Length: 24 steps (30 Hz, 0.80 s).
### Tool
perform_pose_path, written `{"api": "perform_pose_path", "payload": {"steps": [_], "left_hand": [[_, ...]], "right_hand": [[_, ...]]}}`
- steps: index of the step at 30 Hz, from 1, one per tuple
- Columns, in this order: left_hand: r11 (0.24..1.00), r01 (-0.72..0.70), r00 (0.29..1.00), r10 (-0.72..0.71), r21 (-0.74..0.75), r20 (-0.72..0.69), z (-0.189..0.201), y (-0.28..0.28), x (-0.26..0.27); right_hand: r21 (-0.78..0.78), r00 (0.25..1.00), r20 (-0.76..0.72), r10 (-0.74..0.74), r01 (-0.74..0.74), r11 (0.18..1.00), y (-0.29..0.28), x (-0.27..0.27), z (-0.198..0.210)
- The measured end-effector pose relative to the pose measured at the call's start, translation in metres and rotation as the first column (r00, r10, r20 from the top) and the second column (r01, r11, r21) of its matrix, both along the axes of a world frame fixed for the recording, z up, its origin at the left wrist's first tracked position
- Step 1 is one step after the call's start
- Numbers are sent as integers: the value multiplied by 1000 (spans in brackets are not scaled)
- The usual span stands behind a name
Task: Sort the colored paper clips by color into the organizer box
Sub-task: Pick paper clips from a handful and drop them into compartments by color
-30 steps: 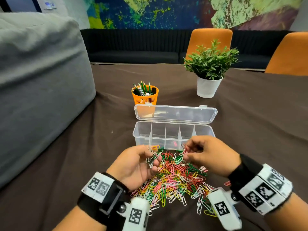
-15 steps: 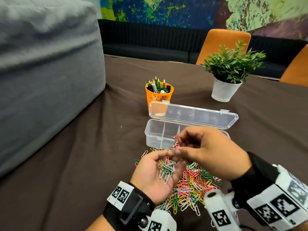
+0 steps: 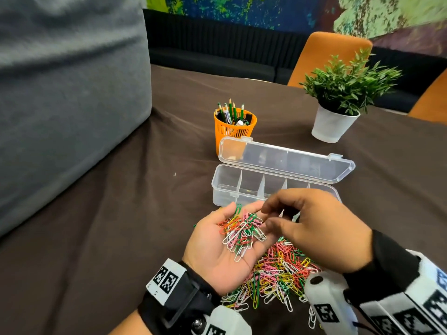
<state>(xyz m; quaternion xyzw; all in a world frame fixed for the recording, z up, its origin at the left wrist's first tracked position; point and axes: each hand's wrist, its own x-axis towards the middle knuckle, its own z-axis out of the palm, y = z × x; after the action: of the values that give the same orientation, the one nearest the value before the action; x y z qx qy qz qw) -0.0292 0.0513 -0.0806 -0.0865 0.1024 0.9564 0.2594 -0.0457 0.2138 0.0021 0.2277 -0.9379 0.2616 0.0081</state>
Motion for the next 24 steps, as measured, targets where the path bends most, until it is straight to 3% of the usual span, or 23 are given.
{"api": "perform_pose_path", "payload": {"steps": [8, 12, 17, 22, 24], "left_hand": [[996, -47, 998, 44, -74, -34, 0, 4, 0], [986, -66, 998, 64, -150, -19, -3, 5, 1], [996, -45, 998, 42, -76, -42, -8, 5, -2], [998, -16, 999, 14, -59, -34, -8, 3, -2], [999, 0, 1000, -1, -37, -28, -7, 5, -1]], "right_hand": [[63, 998, -50, 31, -28, 998, 2, -6, -15], [-11, 997, -57, 43, -44, 999, 3, -6, -19], [14, 995, -63, 73, -72, 997, 2, -11, -22], [-245, 999, 22, 34, -28, 969, -1, -20, -18], [-160, 999, 8, 51, -49, 986, -6, -30, -18]]}}
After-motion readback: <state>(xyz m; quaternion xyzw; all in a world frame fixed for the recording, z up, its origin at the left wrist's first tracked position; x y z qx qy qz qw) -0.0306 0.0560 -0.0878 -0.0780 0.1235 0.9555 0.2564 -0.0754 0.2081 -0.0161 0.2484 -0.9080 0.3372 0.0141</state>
